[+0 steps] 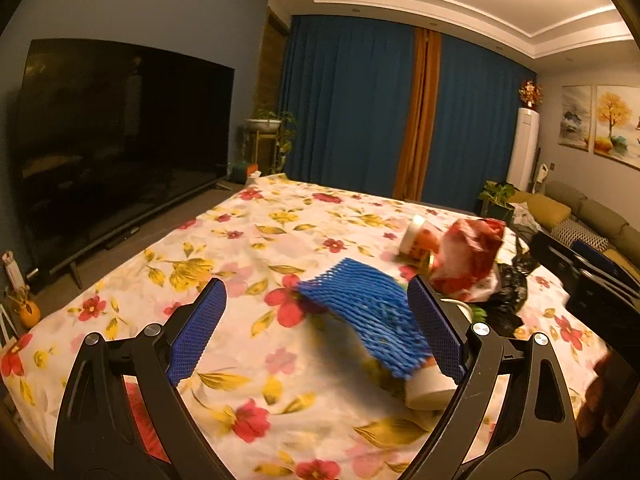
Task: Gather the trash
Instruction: 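Grasp the red-and-white plastic bag with the right tool while the left tool approaches the blue mesh net, then grasp the blue foam mesh net with the left tool while the right tool lifts its bag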
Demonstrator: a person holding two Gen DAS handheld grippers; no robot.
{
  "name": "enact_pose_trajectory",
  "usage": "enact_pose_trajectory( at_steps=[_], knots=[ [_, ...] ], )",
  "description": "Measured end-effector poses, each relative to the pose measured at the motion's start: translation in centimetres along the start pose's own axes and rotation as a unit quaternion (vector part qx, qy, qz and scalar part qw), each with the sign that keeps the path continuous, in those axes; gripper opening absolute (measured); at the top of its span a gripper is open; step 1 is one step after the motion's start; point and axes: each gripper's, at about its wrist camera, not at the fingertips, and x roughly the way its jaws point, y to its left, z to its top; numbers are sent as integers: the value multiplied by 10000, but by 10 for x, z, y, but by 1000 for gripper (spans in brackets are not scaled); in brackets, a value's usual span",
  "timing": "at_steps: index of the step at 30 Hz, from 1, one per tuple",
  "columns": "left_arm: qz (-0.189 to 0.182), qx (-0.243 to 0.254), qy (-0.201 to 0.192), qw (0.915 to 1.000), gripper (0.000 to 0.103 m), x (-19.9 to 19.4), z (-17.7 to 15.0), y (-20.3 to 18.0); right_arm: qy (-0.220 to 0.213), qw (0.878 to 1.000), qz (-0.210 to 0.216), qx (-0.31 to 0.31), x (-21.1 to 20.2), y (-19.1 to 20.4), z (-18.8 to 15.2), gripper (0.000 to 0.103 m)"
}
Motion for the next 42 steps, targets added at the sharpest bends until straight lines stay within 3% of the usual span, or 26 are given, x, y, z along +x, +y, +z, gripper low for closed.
enact_pose_trajectory(
  at_steps=[9, 12, 14, 15, 19, 32, 40, 42],
  knots=[
    [-167, -95, 168, 9997, 90, 19, -6, 10, 343, 9994, 8, 7, 56, 12, 6, 72],
    [-260, -87, 245, 9993, 90, 23, -7, 9, 461, 9989, 70, 92, 68, 11, 4, 58],
    [-328, -107, 246, 9991, 90, 24, -7, 10, 550, 9984, 133, 96, 72, 11, 2, 42],
    [-339, -102, 257, 9990, 90, 25, -7, 10, 610, 9980, 165, 68, 74, 12, 0, 29],
    [-414, -34, 329, 9986, 90, 27, -7, 5, 674, 9975, 216, 78, 75, 10, -6, 20],
    [-1162, 191, 843, 9895, 89, 48, -12, -32, 53, 9981, 408, 465, 7, -19, 5, 20],
    [-1605, 104, 1288, 9785, 54, 64, -19, -39, -93, 9980, 428, 458, -26, -30, 1, 20],
    [-1715, 53, 1311, 9764, 50, 65, -20, -39, -93, 9978, 438, 481, -31, -32, 0, 20]
  ],
)
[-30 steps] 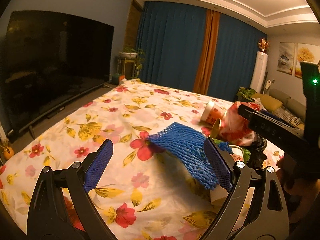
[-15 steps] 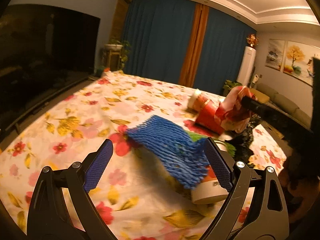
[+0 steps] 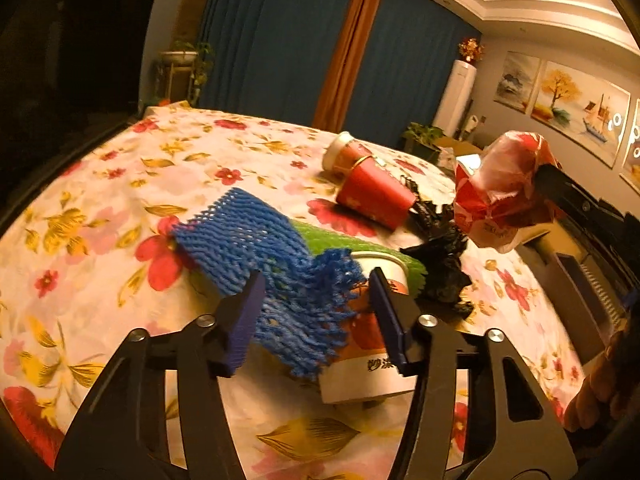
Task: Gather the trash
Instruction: 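Grasp the blue foam mesh net with the left tool while the right tool lifts its bag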
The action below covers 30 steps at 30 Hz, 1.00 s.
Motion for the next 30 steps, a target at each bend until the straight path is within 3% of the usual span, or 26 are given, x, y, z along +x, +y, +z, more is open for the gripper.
enact_pose_trajectory(
  at_steps=[3, 10, 21, 30],
  knots=[
    [-76, 32, -8, 10000, 39, -1, -1, -3, -21, 10000, -16, -14, -7, 0, -1, 20],
    [-222, -91, 28, 9997, 2, -4, -2, 1, -14, 10000, -31, 35, -19, -5, -5, 20],
    [-130, -317, -686, 9971, 0, -57, 3, 2, -62, 9999, -117, -3, -45, -16, -11, 20],
    [-307, 48, -1228, 9919, 0, -109, 4, -38, -144, 9993, -348, -17, -84, -34, -17, 20]
  ],
)
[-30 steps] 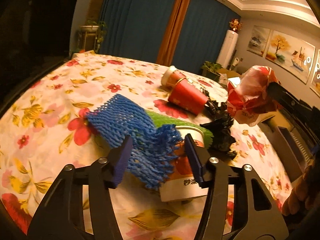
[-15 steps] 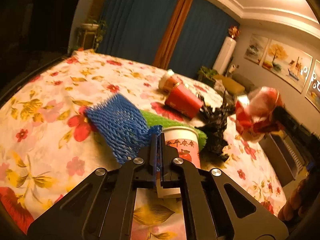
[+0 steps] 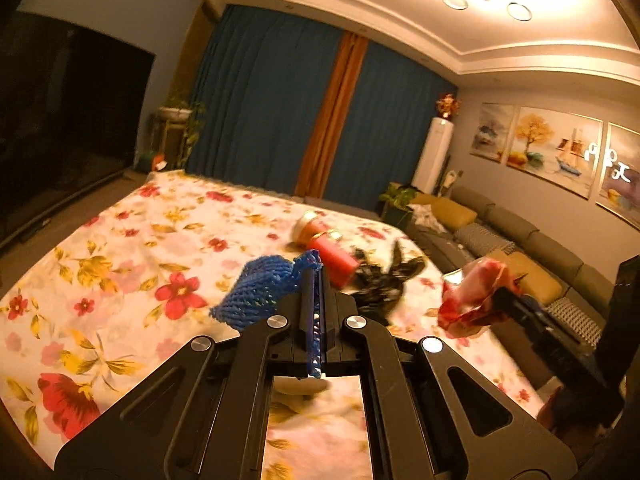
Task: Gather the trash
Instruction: 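Grasp the blue foam mesh net with the left tool while the right tool lifts its bag, then carry the blue mesh net and red-and-white bag over the grey bin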
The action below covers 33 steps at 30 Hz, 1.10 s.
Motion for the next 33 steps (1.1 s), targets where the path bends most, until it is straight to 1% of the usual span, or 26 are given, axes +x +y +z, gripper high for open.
enact_pose_trajectory(
  at_steps=[8, 15, 21, 27, 33],
  knots=[
    [-467, 337, -88, 9983, 0, -16, -6, -52, -130, 9995, -278, 75, -36, -26, -5, 20],
    [-843, 635, -15, 9944, 0, -11, -12, -101, -233, 9979, -562, 207, -63, -56, -9, 20],
    [-1177, 831, 126, 9895, 0, 10, -21, -149, -348, 9950, -891, 281, -85, -88, -7, 20],
    [-1556, 913, 247, 9833, 0, 32, -28, -191, -411, 9905, -1264, 348, -100, -123, -5, 20],
    [-2043, 1101, 352, 9721, 0, 56, -34, -243, -544, 9823, -1737, 441, -115, -160, -5, 20]
  ],
)
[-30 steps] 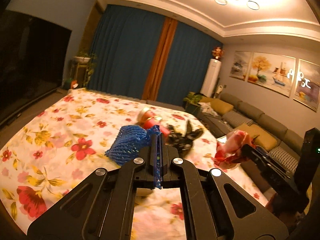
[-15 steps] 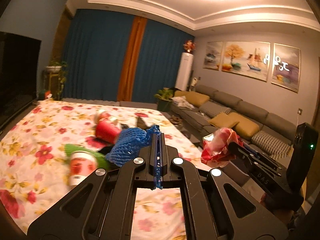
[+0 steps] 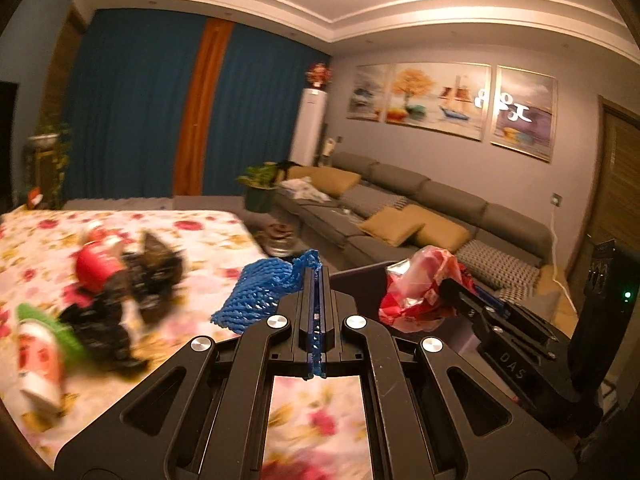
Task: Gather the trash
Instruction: 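Carry the blue mesh net and red-and-white bag over the grey bin, then open both tools to drop the net and bag into the bin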
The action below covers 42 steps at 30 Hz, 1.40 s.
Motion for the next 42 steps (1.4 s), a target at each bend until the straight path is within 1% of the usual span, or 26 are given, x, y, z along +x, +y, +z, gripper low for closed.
enact_pose_trajectory(
  at_steps=[3, 9, 12, 15, 19, 24, 30, 32, 35, 38, 40, 42],
  knots=[
    [-243, 186, 38, 9995, 0, 22, 3, -23, -52, 9996, -251, 79, 2, -20, 0, 20],
    [-650, 357, 82, 9972, 0, 55, 5, -55, -75, 9979, -593, 268, 9, -61, -1, 20],
    [-885, 413, 86, 9952, 0, 71, 6, -68, -83, 9970, -712, 303, 12, -73, 0, 20],
    [-1043, 470, 62, 9934, 0, 80, 5, -78, -80, 9962, -800, 343, 15, -85, -3, 20],
    [-1201, 468, 136, 9916, 0, 99, 3, -89, -52, 9955, -868, 389, 21, -98, -3, 20],
    [-1231, 483, 209, 9910, 0, 115, -2, -97, -40, 9948, -928, 427, 27, -101, -3, 20],
    [-1309, 276, 406, 9902, 0, 136, -7, -90, -30, 9946, -935, 445, 32, -100, -5, 21],
    [-1288, 249, 448, 9903, 0, 139, -8, -88, -13, 9947, -926, 449, 34, -93, -7, 21],
    [-1247, 182, 527, 9906, 1, 145, -11, -82, -11, 9948, -908, 451, 38, -92, -6, 22],
    [-1218, 126, 598, 9907, 1, 149, -12, -79, -18, 9951, -880, 447, 39, -92, -7, 27],
    [-1202, 134, 645, 9906, 1, 151, -13, -77, -24, 9950, -889, 452, 40, -93, -6, 34],
    [-1121, 154, 750, 9907, 9, 155, -14, -74, -34, 9947, -906, 477, 39, -94, -6, 41]
  ],
)
